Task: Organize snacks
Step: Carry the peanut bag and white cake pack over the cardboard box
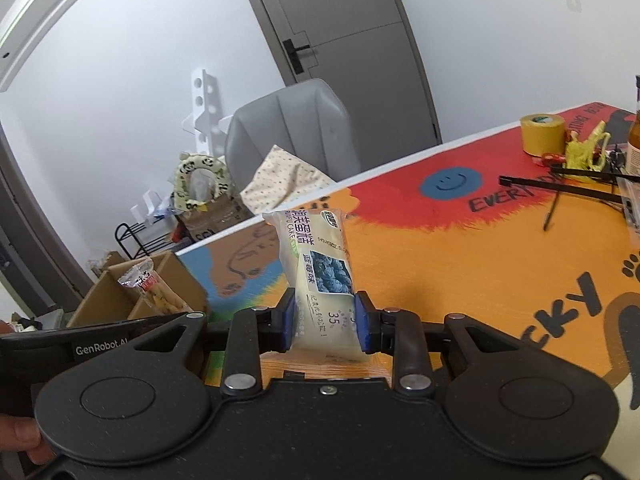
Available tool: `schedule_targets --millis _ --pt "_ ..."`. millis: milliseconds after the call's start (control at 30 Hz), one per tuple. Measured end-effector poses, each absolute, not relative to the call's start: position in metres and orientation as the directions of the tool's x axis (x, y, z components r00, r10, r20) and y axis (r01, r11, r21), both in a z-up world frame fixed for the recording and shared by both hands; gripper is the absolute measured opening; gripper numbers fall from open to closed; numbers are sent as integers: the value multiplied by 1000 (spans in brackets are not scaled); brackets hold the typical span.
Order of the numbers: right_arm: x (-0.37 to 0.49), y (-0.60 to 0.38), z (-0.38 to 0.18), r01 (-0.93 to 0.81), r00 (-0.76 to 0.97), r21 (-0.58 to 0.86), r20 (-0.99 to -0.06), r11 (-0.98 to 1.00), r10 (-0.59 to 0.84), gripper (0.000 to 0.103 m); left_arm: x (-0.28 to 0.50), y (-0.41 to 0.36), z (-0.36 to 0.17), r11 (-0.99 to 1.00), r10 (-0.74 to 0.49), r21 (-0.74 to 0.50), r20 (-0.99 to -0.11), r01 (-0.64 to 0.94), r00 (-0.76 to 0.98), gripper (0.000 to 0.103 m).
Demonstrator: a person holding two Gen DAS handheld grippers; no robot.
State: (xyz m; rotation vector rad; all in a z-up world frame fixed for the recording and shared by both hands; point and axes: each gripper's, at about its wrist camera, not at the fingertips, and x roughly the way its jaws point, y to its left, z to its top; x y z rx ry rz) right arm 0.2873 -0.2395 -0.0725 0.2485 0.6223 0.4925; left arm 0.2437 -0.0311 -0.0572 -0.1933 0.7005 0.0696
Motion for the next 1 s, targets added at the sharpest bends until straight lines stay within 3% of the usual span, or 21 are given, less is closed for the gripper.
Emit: schedule_targets --millis 1000 --pt "245 -132 -47 -496 647 340 -469 799 601 28 179 80 -52 956 61 -180 -652 -232 756 14"
